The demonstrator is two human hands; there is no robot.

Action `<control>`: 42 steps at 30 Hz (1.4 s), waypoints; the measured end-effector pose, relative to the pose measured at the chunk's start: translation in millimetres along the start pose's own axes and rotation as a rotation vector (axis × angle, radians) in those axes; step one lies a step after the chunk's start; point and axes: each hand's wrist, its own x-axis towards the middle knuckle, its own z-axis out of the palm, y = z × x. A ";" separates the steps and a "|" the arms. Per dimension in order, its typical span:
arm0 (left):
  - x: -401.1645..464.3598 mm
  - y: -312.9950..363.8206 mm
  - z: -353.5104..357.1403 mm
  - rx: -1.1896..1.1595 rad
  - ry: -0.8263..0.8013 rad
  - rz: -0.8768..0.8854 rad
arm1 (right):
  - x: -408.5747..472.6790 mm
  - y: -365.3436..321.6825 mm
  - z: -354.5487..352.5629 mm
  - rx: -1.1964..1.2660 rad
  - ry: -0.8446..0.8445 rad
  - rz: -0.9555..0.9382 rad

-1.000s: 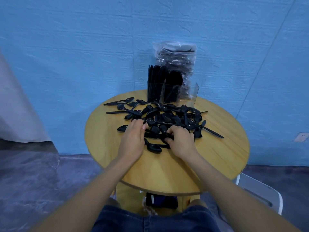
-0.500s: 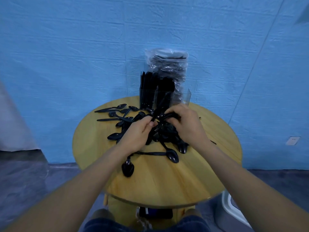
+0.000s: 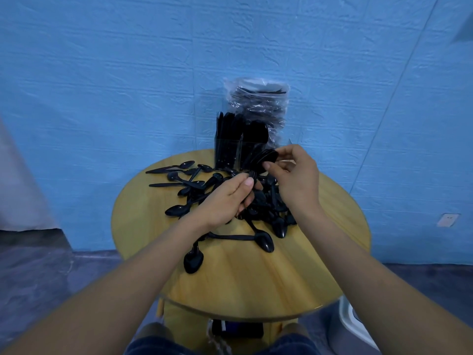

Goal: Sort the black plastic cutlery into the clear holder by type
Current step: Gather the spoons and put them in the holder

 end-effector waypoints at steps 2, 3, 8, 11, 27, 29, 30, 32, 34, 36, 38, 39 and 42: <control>1.8 5.1 0.1 -0.032 0.021 -0.002 | 0.0 -0.8 -1.5 0.025 -0.012 -0.016; 2.2 7.0 0.5 -0.035 0.029 -0.004 | -0.6 -0.8 -2.3 0.025 -0.022 -0.039; -4.0 13.5 9.5 -0.036 -0.008 -0.041 | -4.7 3.3 0.6 0.036 -0.086 -0.102; -12.7 16.0 10.6 -0.087 -0.010 -0.066 | -7.9 1.2 4.2 0.142 -0.070 -0.073; -84.1 -49.3 -31.7 -0.110 0.609 -0.269 | -87.3 13.5 72.8 -0.677 -0.735 0.144; -83.5 -51.5 -30.9 -0.110 0.613 -0.249 | -89.7 13.2 76.0 -0.742 -0.713 0.124; -82.9 -52.1 -30.4 -0.119 0.613 -0.239 | -89.2 14.4 76.0 -0.751 -0.695 0.119; -82.5 -54.3 -29.9 -0.128 0.614 -0.216 | -84.9 15.7 72.0 -0.766 -0.668 0.117; -82.7 -57.6 -28.3 -0.099 0.606 -0.194 | -79.3 17.9 66.5 -0.773 -0.656 0.129; -83.4 -58.6 -25.8 -0.068 0.585 -0.170 | -75.2 17.9 62.0 -0.771 -0.667 0.147; -84.1 -58.3 -24.8 -0.045 0.572 -0.147 | -72.6 17.8 62.4 -0.778 -0.682 0.167; -84.2 -58.2 -24.7 -0.034 0.572 -0.140 | -71.9 17.1 63.7 -0.777 -0.689 0.172; -85.5 -58.3 -24.6 -0.027 0.578 -0.124 | -70.4 12.5 67.5 -0.772 -0.724 0.180</control>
